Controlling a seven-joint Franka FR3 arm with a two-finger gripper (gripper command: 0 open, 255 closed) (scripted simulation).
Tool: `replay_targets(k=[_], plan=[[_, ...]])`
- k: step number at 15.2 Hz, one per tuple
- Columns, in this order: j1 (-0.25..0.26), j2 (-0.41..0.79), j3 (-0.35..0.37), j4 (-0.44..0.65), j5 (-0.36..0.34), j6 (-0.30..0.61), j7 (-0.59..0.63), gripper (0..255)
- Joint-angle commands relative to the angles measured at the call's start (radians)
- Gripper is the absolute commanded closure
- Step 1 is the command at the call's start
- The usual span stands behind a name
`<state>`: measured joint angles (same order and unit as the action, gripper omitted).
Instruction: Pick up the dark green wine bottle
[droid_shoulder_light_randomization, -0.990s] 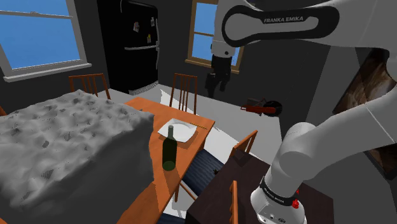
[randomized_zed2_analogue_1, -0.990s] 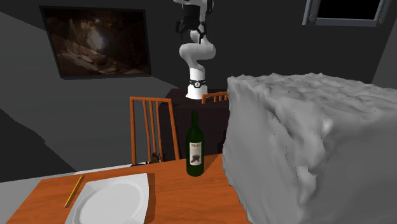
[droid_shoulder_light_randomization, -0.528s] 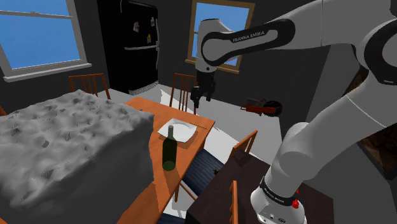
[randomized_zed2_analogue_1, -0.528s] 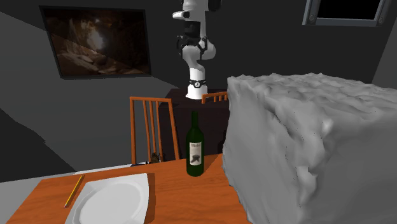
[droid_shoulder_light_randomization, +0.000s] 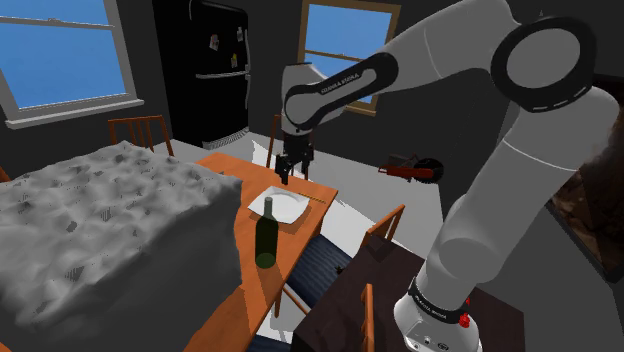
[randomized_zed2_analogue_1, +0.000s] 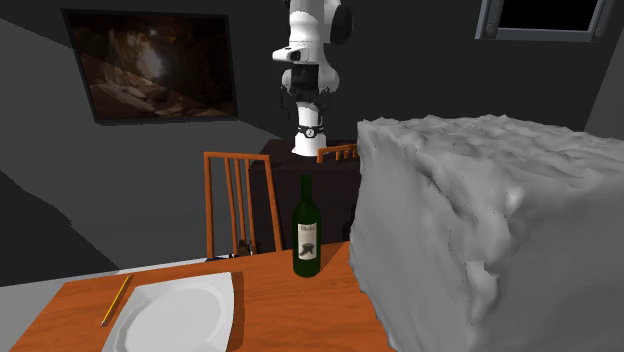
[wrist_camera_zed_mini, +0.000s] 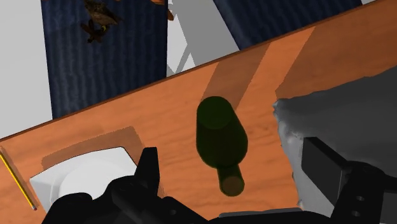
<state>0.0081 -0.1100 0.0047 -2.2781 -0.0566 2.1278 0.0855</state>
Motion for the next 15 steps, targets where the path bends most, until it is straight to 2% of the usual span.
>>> replay_targets(k=[1,10,15], plan=[[0.001,0.075,0.001,0.032,0.001,0.040,0.006,0],[0.008,0.424,0.005,0.249,0.006,0.159,0.032,0],[0.009,0.489,0.004,0.264,0.005,0.208,0.036,0]])
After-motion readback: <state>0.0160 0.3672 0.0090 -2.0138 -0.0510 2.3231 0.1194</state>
